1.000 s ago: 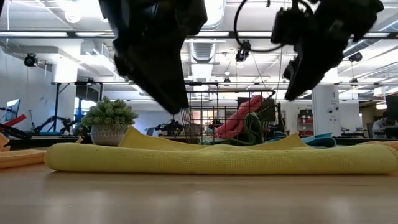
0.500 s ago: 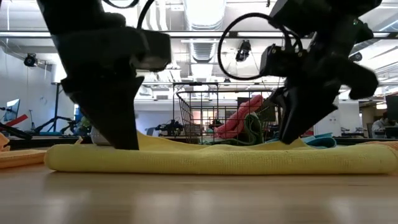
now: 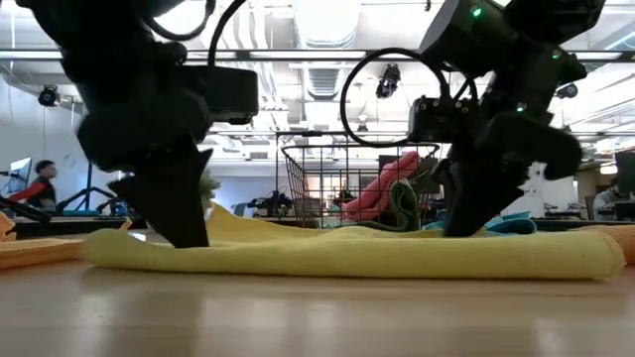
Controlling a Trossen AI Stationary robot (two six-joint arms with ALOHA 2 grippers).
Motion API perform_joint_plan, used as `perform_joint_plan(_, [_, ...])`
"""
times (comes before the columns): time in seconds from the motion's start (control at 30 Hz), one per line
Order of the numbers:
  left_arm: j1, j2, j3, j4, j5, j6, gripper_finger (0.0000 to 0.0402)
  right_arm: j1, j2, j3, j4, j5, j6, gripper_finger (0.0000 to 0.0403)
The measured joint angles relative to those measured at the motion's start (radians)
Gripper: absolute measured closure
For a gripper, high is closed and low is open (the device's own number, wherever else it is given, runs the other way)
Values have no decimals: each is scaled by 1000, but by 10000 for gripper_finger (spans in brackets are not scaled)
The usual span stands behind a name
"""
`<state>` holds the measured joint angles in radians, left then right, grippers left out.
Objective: Fold microfiber towels
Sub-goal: Fold the yellow towel
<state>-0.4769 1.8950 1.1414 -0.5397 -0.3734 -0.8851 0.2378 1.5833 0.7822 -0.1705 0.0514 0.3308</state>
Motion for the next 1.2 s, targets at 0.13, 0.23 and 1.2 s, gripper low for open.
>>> perform_joint_plan(0.13, [43, 0, -1, -40, -28, 76, 249, 36, -7, 0, -3, -52, 70, 394])
perform_joint_plan(0.23, [84, 1, -2, -57, -65, 138, 249, 67, -8, -1, -3, -59, 113, 394])
perform_joint_plan(1.2, [128, -148, 109, 154, -28, 295, 249, 104, -109, -2, 130, 29, 106, 394])
